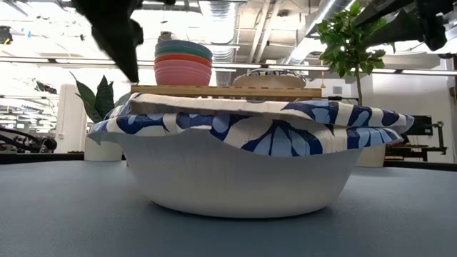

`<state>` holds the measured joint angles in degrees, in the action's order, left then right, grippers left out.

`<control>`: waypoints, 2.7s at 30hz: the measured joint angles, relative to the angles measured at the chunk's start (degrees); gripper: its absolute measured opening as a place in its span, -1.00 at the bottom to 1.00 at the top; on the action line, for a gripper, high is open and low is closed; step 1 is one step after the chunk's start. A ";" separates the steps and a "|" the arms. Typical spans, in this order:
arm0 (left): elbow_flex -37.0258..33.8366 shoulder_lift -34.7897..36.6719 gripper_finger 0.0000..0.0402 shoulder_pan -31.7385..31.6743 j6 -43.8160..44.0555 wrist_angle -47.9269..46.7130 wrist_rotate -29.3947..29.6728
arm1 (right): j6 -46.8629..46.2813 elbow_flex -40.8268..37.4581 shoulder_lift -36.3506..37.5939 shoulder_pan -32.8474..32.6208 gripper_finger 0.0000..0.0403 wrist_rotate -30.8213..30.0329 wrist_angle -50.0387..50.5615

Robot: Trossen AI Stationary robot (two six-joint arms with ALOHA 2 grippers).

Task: Place and stack bowls onto a shelf
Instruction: Stack the white patterned bowl on top of the other white patterned bowls on the shelf

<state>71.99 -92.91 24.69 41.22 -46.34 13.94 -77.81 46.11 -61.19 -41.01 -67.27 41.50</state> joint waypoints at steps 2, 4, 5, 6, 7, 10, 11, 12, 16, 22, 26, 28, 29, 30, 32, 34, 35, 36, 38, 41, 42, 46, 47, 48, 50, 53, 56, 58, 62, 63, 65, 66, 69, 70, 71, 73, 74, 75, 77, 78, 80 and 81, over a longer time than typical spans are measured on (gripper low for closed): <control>-2.80 0.52 -0.14 0.00 -0.94 2.80 -0.17 | -0.18 -0.01 0.00 -0.31 0.12 0.15 -1.07; -4.69 1.18 -0.14 0.02 -0.81 4.64 0.75 | -0.20 -0.04 0.00 -0.78 0.12 0.16 -2.72; -5.15 1.29 -0.14 0.04 0.14 5.16 1.47 | -0.20 -0.04 0.00 -1.04 0.12 0.16 -3.48; -5.58 1.32 -0.14 0.34 1.33 5.98 2.38 | -0.20 -0.04 0.00 -1.19 0.12 0.16 -4.26; -5.99 1.31 -0.14 0.81 2.53 6.64 3.93 | -0.20 -0.04 0.02 -1.42 0.12 0.16 -5.01; -8.35 1.30 -0.14 3.66 7.32 11.31 10.33 | -0.20 -0.04 0.00 -1.28 0.12 0.16 -6.63; -9.39 1.30 -0.14 4.79 8.87 13.65 11.69 | -0.20 -0.04 0.01 -1.28 0.12 0.17 -7.10; -10.57 1.30 -0.14 5.94 10.16 15.59 12.79 | -0.20 -0.04 0.00 -1.28 0.12 0.16 -7.57; -13.12 1.25 -0.14 9.52 15.70 19.48 18.51 | -0.17 -0.04 0.00 -1.36 0.12 0.18 -7.87; -13.16 1.06 -0.14 12.16 26.80 19.55 25.60 | 0.10 -0.04 0.00 -1.28 0.12 0.16 -7.80; -13.19 0.95 -0.14 12.41 28.87 22.15 25.88 | 0.22 -0.04 0.02 -1.49 0.12 0.17 -7.79; -13.19 0.95 -0.14 12.19 30.00 23.49 26.02 | 0.28 -0.04 0.00 -1.87 0.12 0.20 -7.74; -13.19 0.95 -0.14 12.17 30.64 24.20 25.90 | 0.28 -0.04 0.02 -2.08 0.12 0.20 -7.76; -13.19 0.95 -0.14 12.16 31.55 24.85 25.47 | 0.30 -0.04 0.02 -2.28 0.12 0.23 -7.74; -13.19 0.94 -0.14 12.17 33.96 25.03 24.46 | 0.32 -0.04 0.02 -2.71 0.12 0.25 -7.72; -13.16 0.26 -0.14 12.26 36.44 25.24 23.60 | 0.35 -0.04 0.01 -3.10 0.12 0.28 -7.70; -13.19 -0.07 -0.14 12.57 37.59 25.37 23.03 | 0.36 -0.04 0.01 -3.29 0.12 0.30 -7.72; -13.19 -0.45 -0.14 12.84 38.71 25.32 22.50 | 0.44 -0.04 0.02 -3.38 0.12 0.34 -7.70; -13.15 -2.19 -0.14 12.96 39.98 27.71 21.23 | 0.55 -0.04 0.02 -3.71 0.12 0.36 -7.68; -13.21 -5.13 -0.14 13.08 41.59 29.70 17.46 | 1.81 -0.04 0.02 -4.16 0.12 0.38 -7.93; -13.18 -5.92 -0.14 12.98 42.11 31.24 16.57 | 1.78 -0.04 0.02 -4.39 0.12 0.38 -7.81; -13.14 -8.29 -0.14 12.92 45.86 33.17 15.19 | 1.98 -0.04 0.02 -4.49 0.12 0.36 -7.35; -13.14 -8.58 -0.14 12.90 45.97 33.87 15.01 | 1.98 -0.04 0.00 -4.49 0.12 0.36 -7.17; -13.14 -8.60 -0.14 12.93 46.06 34.00 14.97 | 2.21 -0.04 0.00 -4.49 0.12 0.32 -7.13; -12.78 -8.52 -0.14 13.05 46.22 34.30 15.20 | 3.65 -0.04 0.00 -4.47 0.12 0.34 -7.30; -11.76 -8.52 -0.14 13.11 45.81 33.98 15.33 | 4.43 -0.04 0.00 -4.26 0.12 0.31 -7.36; -10.61 -8.48 -0.14 13.06 45.28 33.89 15.22 | 4.50 -0.04 0.00 -4.23 0.12 0.27 -7.28; -10.31 -8.47 -0.14 13.05 45.24 33.57 15.28 | 4.80 -0.04 0.00 -4.23 0.12 0.27 -7.26; -10.17 -8.47 -0.14 12.87 46.12 33.21 14.79 | 4.82 -0.04 0.00 -4.27 0.12 0.29 -7.26; -10.17 -8.47 -0.14 12.87 46.35 32.73 14.77 | 4.82 -0.04 0.00 -4.29 0.12 0.27 -7.26; -10.17 -8.47 -0.14 12.85 46.39 32.65 14.75 | 4.82 -0.04 0.00 -4.33 0.12 0.27 -7.26; -10.17 -8.47 -0.14 12.85 46.43 32.76 14.75 | 4.82 -0.04 0.00 -4.33 0.12 0.27 -7.26; -10.17 -8.47 -0.14 12.52 46.55 32.58 14.00 | 4.82 -0.04 0.00 -4.33 0.12 0.27 -7.26; -10.17 -8.47 -0.14 12.36 46.52 32.54 13.57 | 4.82 -0.04 0.00 -4.33 0.12 0.27 -7.27; -10.17 -8.47 -0.14 12.19 46.52 32.56 13.26 | 4.82 -0.04 0.00 -4.33 0.12 0.27 -7.26; -10.17 -8.47 -0.14 11.91 46.52 32.54 12.98 | 4.82 -0.04 0.00 -4.33 0.12 0.27 -7.27; -10.17 -8.47 -0.14 11.78 46.52 32.54 12.83 | 4.82 -0.04 0.00 -4.33 0.12 0.27 -7.28; -10.17 -8.47 -0.14 11.66 46.52 32.54 12.82 | 4.82 -0.04 0.00 -4.33 0.12 0.25 -7.27; -10.17 -8.47 -0.14 11.40 46.52 32.51 12.67 | 4.82 -0.04 0.00 -4.33 0.12 0.26 -7.28; -10.17 -8.47 -0.15 11.23 46.52 32.47 12.18 | 4.81 -0.04 0.00 -4.33 0.12 0.25 -7.29; -10.17 -8.47 -0.19 10.92 46.55 32.15 11.25 | 4.82 -0.04 0.00 -4.33 0.12 0.25 -7.30; -10.17 -8.45 -0.23 10.79 46.57 31.78 10.89 | 4.82 -0.04 0.00 -4.33 0.12 0.25 -7.30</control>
<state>61.82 -101.36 35.48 87.79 -14.56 24.83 -72.99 46.06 -61.19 -45.34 -67.02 34.20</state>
